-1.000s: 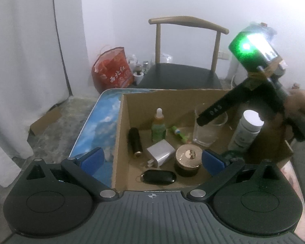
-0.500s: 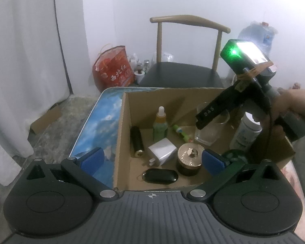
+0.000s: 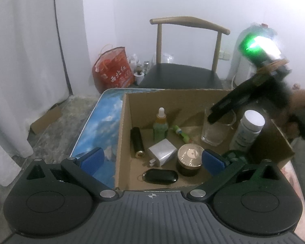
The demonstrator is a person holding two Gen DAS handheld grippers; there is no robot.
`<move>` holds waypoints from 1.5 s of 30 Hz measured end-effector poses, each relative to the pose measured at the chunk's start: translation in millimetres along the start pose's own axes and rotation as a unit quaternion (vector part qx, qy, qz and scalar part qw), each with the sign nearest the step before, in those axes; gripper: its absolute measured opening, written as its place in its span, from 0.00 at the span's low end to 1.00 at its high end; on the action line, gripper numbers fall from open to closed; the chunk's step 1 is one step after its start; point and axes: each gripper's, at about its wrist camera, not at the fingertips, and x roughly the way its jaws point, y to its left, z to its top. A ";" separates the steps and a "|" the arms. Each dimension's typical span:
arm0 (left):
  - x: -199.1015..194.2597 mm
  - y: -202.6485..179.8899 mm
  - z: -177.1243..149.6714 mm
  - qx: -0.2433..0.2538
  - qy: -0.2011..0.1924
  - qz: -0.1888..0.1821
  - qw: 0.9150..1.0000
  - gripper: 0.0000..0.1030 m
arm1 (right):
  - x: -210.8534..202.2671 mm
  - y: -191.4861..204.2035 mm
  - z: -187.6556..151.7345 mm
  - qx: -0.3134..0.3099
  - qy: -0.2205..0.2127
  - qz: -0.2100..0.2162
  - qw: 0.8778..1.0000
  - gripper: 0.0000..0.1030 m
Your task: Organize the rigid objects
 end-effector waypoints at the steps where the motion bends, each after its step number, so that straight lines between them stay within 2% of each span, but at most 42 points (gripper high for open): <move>1: 0.0 0.6 -0.1 0.000 -0.001 -0.001 1.000 1.00 | -11.8 1.7 -3.0 -0.002 -0.014 0.001 1.000 0.79; 2: -0.3 1.3 0.3 -0.001 -0.001 -0.001 1.000 1.00 | -24.7 3.4 -6.6 -0.005 -0.029 0.002 1.000 0.82; 5: -2.3 3.8 0.4 -0.004 -0.005 -0.002 1.000 1.00 | -62.6 9.6 -19.4 -0.010 -0.055 0.021 0.998 0.83; 10: -6.4 8.8 -1.4 -0.007 -0.008 -0.002 1.000 1.00 | -87.3 22.4 -47.4 -0.011 -0.014 0.064 0.998 0.80; 14: -9.7 13.9 -3.6 -0.006 -0.008 0.003 1.000 1.00 | -75.0 30.4 -65.5 -0.016 0.045 0.059 0.997 0.72; 18: -13.8 20.6 -4.9 -0.015 -0.011 0.003 1.000 1.00 | -48.5 28.6 -70.9 0.000 0.103 0.037 0.994 0.67; 21: -15.3 23.5 -6.0 -0.016 -0.012 0.005 1.000 1.00 | -30.1 24.5 -67.5 0.017 0.129 0.038 0.991 0.62; 24: -16.9 25.4 -6.2 -0.018 -0.014 0.006 1.000 1.00 | -17.0 25.2 -64.8 0.021 0.146 0.038 0.988 0.63; 33: -14.0 27.1 -6.8 -0.021 -0.014 -0.002 1.000 1.00 | -18.0 31.5 -63.4 0.010 0.124 0.034 0.992 0.65; 45: -16.5 26.8 -8.2 -0.020 -0.013 -0.001 1.000 1.00 | -20.2 25.5 -66.8 0.038 0.089 0.041 0.995 0.65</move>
